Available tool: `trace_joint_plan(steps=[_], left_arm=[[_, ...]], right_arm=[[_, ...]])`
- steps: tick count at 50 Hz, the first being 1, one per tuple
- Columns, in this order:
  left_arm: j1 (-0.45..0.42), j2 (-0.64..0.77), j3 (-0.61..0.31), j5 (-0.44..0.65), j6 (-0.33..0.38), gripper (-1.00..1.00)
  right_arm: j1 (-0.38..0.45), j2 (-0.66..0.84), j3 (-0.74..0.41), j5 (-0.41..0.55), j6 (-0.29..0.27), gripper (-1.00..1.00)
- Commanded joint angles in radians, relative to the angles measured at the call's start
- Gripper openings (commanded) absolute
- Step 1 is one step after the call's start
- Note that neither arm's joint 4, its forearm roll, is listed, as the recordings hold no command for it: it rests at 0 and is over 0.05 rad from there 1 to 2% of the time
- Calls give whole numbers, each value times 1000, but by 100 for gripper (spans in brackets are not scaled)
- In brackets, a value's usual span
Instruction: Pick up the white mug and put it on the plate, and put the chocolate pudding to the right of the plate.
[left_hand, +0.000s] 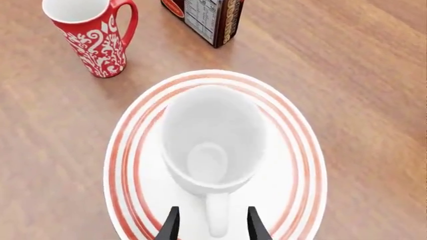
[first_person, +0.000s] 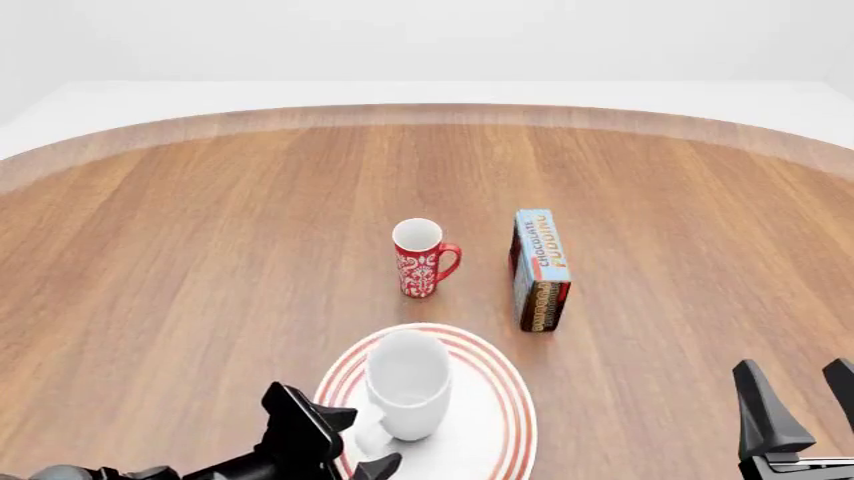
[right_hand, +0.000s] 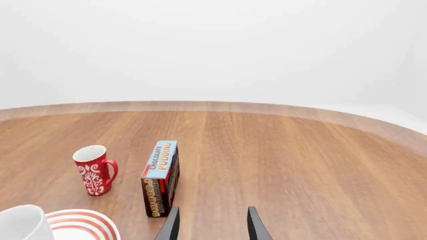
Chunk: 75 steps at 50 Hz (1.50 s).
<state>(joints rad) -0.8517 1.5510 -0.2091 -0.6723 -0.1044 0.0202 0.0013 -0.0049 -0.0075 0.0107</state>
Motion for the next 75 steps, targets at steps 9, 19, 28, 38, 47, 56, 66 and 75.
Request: trace_joint_plan(steps=[9, 19, 28, 38, 47, 56, 66, 75], left_arm=[[-2, -32, -3, 32, 6, 100], [20, -103, 7, 79, 22, 100], [37, -202, 3, 159, 46, 100], [47, -296, -1, 230, 65, 100], [44, -395, -16, 312, 84, 100], [67, -502, -35, 401, 109, 100], [132, -662, -68, 529, 159, 100], [241, -822, -84, 622, 209, 100]], right_arm=[[0, 0, 0, 0, 0, 100], [0, 0, 0, 0, 0, 100], [0, 0, 0, 0, 0, 100], [0, 0, 0, 0, 0, 100], [0, 0, 0, 0, 0, 100], [0, 0, 0, 0, 0, 100], [0, 0, 0, 0, 0, 100], [0, 0, 0, 0, 0, 100]])
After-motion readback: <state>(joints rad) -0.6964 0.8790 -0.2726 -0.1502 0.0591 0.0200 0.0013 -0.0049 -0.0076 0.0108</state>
